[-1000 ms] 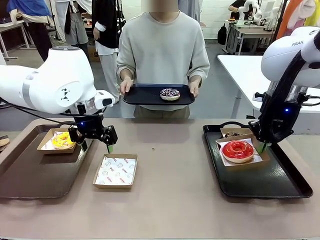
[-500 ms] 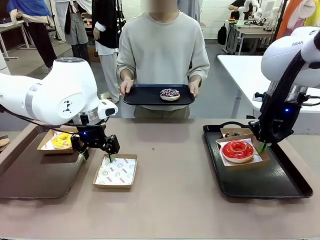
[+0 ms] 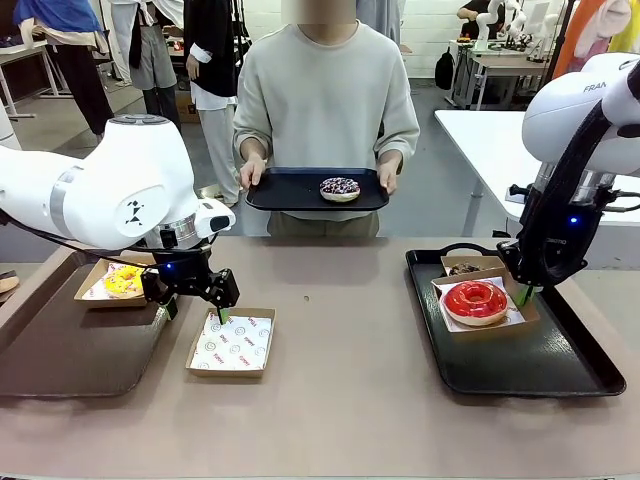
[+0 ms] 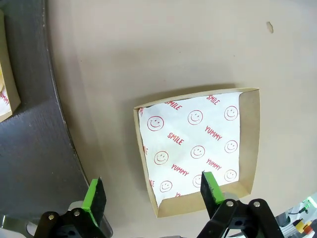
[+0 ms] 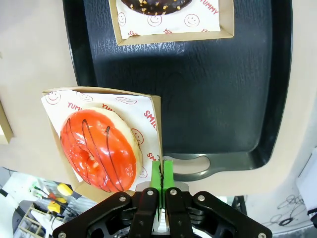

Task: Individually package the donuts and arrange them on the tray.
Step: Place the picked Paper togo box on the Handle tray while simultaneously picking up another Paper togo box from the table with the other hand.

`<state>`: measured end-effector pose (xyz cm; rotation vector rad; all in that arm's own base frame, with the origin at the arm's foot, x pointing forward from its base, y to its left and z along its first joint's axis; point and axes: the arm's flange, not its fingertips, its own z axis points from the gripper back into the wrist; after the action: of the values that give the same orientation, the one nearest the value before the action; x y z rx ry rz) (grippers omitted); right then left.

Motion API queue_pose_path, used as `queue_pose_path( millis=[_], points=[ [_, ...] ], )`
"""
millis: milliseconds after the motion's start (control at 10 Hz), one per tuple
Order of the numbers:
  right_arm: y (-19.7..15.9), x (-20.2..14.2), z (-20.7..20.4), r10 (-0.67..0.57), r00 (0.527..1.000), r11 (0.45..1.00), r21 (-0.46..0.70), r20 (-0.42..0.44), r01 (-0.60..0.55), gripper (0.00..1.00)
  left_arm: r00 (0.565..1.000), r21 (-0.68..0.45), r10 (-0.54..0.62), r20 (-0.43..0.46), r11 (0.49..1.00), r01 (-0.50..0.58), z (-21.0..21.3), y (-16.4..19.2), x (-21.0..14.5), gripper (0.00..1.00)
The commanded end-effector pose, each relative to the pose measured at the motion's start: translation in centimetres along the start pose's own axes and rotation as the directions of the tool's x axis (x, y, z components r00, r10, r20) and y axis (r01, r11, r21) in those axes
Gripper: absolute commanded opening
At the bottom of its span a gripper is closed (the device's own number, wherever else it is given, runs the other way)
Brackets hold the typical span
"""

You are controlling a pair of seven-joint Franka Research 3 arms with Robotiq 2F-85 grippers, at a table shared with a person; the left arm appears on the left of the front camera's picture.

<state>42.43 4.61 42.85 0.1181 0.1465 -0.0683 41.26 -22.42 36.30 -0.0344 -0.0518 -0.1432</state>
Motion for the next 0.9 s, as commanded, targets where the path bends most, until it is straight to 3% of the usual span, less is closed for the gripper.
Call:
queue_pose_path(
  millis=[0,300,500,800],
  points=[
    [0.2,-0.1,0.1,-0.007,1.000,1.000,0.000,0.003,0.007,0.01,1.000,0.000,0.000,0.001,1.000,0.000,0.2,-0.1,0.2,1.00],
    [1.6,-0.8,-0.8,0.038,0.999,0.994,-0.101,0.017,-0.036,0.01,1.000,0.019,0.024,0.013,1.000,-0.025,-0.3,0.2,-0.3,1.00],
    [1.5,-1.8,-2.2,0.019,0.999,0.995,-0.097,0.036,-0.015,0.01,0.998,0.027,0.052,0.046,0.998,-0.054,-0.2,0.0,-0.6,1.00],
    [0.2,-2.3,-3.8,-0.043,0.998,0.996,-0.078,0.046,0.047,0.01,0.998,0.025,0.068,0.004,0.997,-0.068,-1.8,-0.3,-0.2,1.00]
  ],
)
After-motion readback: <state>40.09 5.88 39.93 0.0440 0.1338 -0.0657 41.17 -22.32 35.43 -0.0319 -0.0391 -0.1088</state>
